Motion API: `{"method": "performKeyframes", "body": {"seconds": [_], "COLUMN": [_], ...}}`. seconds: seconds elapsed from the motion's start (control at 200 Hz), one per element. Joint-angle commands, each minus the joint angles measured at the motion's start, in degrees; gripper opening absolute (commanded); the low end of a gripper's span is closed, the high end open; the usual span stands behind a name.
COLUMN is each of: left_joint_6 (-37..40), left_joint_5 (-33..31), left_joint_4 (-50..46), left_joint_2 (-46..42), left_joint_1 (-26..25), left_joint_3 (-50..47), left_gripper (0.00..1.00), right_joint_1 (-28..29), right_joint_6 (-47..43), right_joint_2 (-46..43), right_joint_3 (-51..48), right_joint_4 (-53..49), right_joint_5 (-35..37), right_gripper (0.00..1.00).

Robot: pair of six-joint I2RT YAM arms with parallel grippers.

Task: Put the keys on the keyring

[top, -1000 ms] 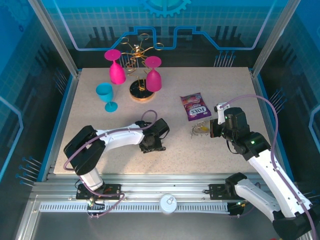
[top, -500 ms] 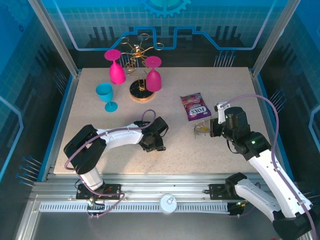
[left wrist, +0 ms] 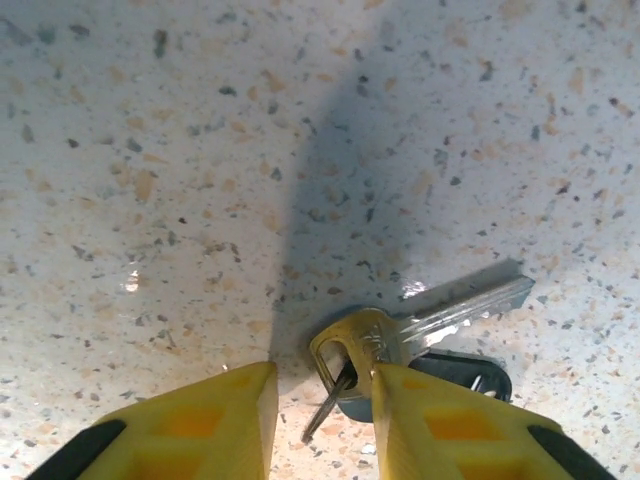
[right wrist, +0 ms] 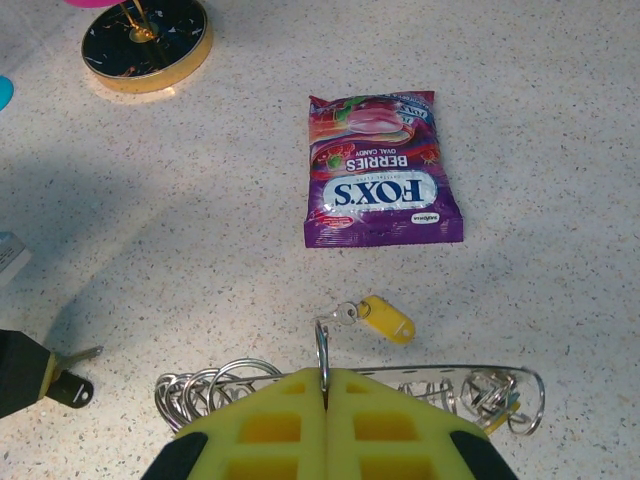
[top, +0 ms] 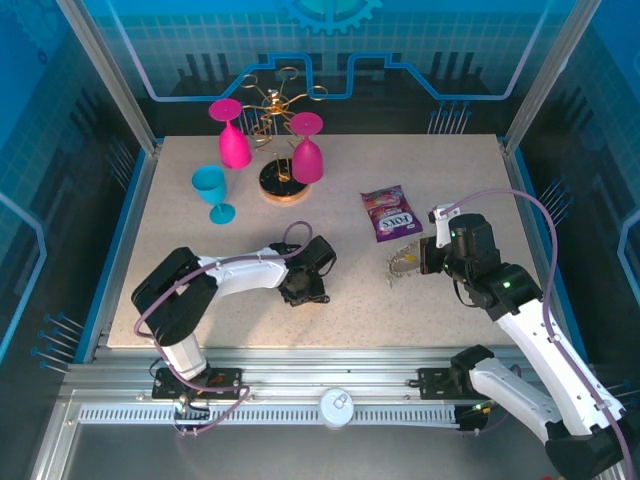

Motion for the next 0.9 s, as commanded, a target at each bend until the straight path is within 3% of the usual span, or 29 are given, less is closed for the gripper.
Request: {"method": "performKeyframes", "body": {"seconds": [0.0,0.23,0.555,0.896], "left_joint_6": [-0.1,0.1,0.8,1.3], "left_joint_5": [1.5,1.3,-0.5,-1.3], "left_joint_4": [1.0,0.7,-2.0,-3.0], "left_joint_2": [1.4,0.5,-0.3,-0.8], "left_joint_1": [0.1,0.1,0.1,-0.3], "left_joint_3": [-1.4,-1.3,-0.6,0.1], "left_gripper": [0.24,0.10,0.17,0.09], "right_joint_1": [0.9,1.0,0.9,1.1], "right_joint_6": [-0.5,-0.6,-0.6,-0.6], "right_joint_2": [-0.2,-0.2,0.0,0.1], "right_joint_3": [2.1,2.0,2.0,2.1], "right_joint_4": [0.2,0.2,0.3,0.2], "right_joint_5": [0.1,-0.1,-0.3,-0.4], "right_gripper": [0.00,0.00,0.00,0.00]}}
